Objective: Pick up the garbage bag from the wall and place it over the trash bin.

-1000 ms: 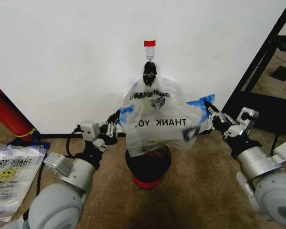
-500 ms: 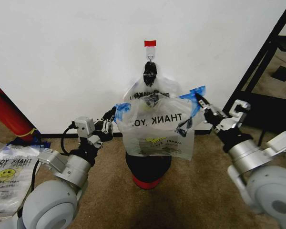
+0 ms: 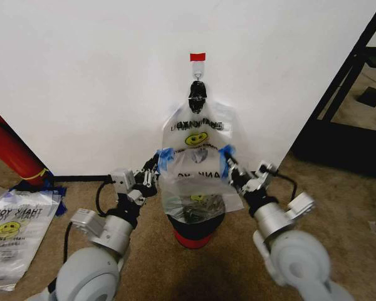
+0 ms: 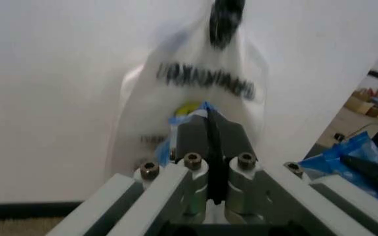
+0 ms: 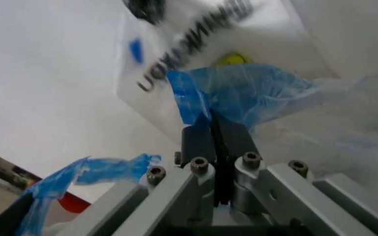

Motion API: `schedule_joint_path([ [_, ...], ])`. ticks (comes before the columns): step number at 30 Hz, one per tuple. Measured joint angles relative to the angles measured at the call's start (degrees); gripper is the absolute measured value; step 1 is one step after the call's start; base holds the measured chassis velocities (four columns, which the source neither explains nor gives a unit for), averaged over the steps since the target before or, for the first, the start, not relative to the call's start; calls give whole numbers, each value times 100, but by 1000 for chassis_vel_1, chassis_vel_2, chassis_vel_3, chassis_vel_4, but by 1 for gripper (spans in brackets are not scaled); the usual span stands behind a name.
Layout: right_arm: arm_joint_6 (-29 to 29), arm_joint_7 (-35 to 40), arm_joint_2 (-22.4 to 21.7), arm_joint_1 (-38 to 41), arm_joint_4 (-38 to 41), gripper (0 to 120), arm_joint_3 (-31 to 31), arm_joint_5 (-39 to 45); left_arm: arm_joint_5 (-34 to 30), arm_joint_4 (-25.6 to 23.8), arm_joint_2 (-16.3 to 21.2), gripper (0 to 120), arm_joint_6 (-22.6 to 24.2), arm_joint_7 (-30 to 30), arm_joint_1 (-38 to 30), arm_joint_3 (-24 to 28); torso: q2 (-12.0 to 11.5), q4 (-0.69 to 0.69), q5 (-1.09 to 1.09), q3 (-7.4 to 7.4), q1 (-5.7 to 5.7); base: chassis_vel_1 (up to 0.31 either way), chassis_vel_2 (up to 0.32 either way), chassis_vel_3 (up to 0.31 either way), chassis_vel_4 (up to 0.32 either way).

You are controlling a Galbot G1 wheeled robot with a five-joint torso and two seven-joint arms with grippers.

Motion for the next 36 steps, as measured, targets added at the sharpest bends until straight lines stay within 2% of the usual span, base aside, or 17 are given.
schedule_joint_path([
  [6,55,-71,219,-140,-10,0,-96,-147,516,309,-59,0,-208,86,-13,216,0,4,1,0,0,0,0,0,0],
  [11,207,-233,928,-29,-334,0,-362,-645,595,596,-6,0,-323,91,-83,132,0,3,1,0,0,0,0,0,0],
  [19,176,-162,1229,294,-83,0,-498,-641,436,306,30,0,-326,28,-94,-181,0,3,0,0,0,0,0,0,0],
  [22,162,-137,1355,329,-130,0,-550,-661,211,175,149,0,-243,8,-163,-433,0,2,1,0,0,0,0,0,0],
  [24,186,-138,1459,210,-290,0,-605,-745,192,146,171,0,-233,5,-5,-413,0,3,1,0,0,0,0,0,0],
  [36,515,-322,1110,-795,-643,0,-337,-1460,889,563,-184,0,-426,-19,608,504,0,3,3,0,0,0,0,0,0],
])
